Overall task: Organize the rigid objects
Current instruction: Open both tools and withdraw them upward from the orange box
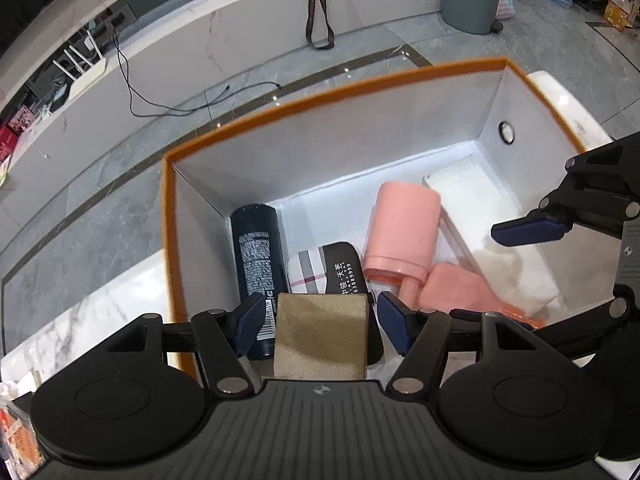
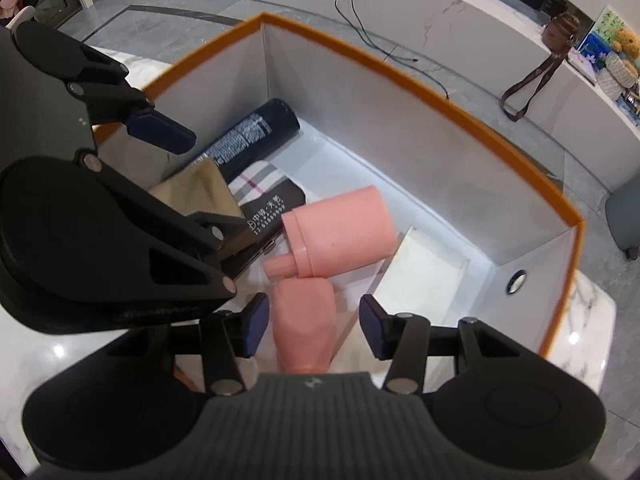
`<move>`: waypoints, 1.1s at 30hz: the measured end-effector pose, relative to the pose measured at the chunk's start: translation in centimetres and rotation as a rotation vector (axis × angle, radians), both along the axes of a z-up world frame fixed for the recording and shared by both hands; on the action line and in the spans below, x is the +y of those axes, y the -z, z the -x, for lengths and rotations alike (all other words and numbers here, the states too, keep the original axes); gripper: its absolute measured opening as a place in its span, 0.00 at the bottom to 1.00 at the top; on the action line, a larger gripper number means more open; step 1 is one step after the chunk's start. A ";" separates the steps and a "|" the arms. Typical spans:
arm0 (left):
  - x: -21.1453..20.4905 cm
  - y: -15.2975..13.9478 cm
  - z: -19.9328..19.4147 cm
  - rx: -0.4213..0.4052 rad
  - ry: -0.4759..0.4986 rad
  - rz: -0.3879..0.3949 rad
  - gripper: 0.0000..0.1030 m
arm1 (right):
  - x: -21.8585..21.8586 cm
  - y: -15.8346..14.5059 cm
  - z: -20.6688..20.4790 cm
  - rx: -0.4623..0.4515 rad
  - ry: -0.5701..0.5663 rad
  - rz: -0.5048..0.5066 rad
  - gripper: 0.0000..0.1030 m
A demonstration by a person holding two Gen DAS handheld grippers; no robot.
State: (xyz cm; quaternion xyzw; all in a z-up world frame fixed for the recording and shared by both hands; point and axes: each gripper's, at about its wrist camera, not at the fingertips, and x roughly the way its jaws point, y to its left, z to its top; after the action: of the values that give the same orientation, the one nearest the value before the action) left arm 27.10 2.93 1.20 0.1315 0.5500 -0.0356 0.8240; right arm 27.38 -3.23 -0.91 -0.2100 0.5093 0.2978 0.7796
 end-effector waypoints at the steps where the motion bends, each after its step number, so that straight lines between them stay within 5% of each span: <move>1: -0.1 -0.5 0.2 -0.005 0.002 -0.004 0.73 | -0.2 -0.4 0.1 -0.007 0.001 -0.003 0.52; 16: -2.9 -10.1 3.9 -0.139 0.029 -0.049 0.73 | -2.9 -9.8 4.3 -0.139 0.005 -0.023 0.52; 33: -6.1 -19.8 13.2 -0.311 0.075 -0.081 0.77 | -7.4 -20.3 13.6 -0.298 -0.008 -0.056 0.54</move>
State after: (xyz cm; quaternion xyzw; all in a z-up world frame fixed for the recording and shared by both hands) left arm 13.91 -3.16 21.03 0.1889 0.4115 -0.0233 0.8913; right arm 13.81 -10.65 19.43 -0.2323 0.3787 0.2806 0.8508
